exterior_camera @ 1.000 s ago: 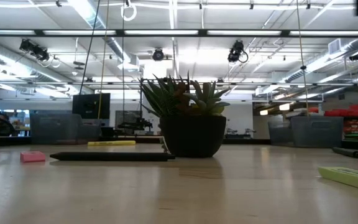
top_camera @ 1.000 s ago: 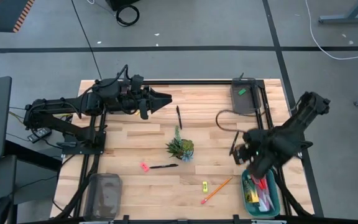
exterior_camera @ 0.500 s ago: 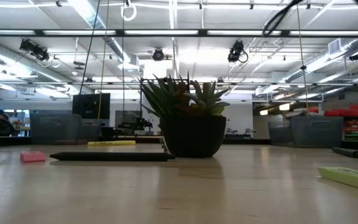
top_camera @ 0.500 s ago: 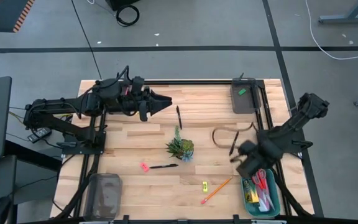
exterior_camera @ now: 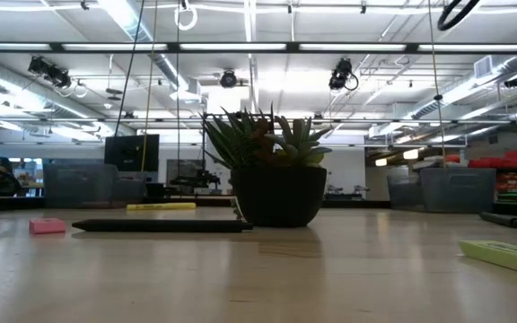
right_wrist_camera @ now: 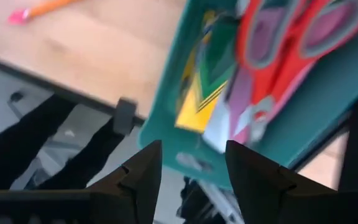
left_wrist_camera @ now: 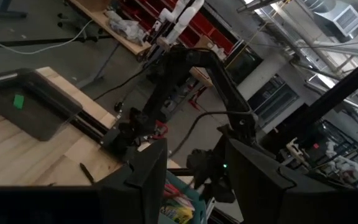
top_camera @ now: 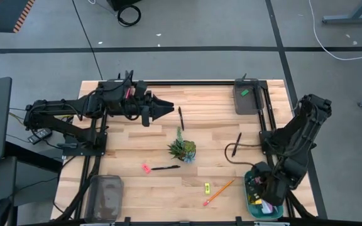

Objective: Sort crayons/erasers/pens/pencils in bins
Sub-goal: Put the red scissors into the green bin

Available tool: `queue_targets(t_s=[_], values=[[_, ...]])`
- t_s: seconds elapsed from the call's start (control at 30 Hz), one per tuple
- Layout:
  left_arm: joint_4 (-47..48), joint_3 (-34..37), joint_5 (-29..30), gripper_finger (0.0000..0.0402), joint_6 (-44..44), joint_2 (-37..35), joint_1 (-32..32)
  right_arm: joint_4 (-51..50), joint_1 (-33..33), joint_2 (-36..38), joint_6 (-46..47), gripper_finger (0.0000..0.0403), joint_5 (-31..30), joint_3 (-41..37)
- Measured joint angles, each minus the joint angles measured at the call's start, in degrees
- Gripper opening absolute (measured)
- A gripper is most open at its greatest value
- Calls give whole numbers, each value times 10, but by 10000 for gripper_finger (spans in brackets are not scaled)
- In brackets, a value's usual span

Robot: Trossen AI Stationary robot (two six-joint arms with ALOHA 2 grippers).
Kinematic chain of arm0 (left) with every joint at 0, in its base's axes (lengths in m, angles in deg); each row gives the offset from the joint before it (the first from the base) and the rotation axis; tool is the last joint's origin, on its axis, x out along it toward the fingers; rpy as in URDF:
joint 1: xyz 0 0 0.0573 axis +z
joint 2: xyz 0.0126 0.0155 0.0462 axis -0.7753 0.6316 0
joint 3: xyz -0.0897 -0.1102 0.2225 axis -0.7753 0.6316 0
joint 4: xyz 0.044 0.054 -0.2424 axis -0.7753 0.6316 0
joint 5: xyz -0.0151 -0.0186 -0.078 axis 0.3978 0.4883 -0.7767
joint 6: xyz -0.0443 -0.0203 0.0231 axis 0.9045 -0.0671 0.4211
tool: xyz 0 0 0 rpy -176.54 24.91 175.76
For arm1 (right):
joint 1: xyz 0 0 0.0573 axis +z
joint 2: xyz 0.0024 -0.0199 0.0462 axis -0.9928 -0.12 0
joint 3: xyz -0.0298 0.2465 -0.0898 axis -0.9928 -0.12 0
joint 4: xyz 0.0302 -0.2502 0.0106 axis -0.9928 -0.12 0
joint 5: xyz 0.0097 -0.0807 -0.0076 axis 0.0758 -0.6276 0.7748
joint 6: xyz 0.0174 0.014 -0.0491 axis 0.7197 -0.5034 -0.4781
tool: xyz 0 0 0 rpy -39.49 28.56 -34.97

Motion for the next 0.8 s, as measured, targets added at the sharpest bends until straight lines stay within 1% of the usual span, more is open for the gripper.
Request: queue_targets(t_s=[0.1, 0.2, 0.3, 0.4, 0.5, 0.63, 0.8], values=[[0, 0, 0, 172, -5, 0, 1, 22, 7, -24, -1, 183, -17, 0], [-1, 0, 0, 172, -4, 0, 1, 23, 9, -53, -3, 183, -18, 0], [0, 0, 0, 172, 6, 0, -1, 23, 9, -83, 1, 183, 13, 0], [-1, 0, 0, 172, 11, 0, -5, 30, 11, -110, 2, 184, 25, 0], [-1, 0, 0, 172, 20, 0, -7, 30, 14, -127, 2, 184, 20, 0], [-1, 0, 0, 172, 29, 0, -9, 28, 13, -142, 1, 184, 0, 0], [-1, 0, 0, 172, 37, 0, -10, 26, 8, -161, -3, 184, 9, 0]])
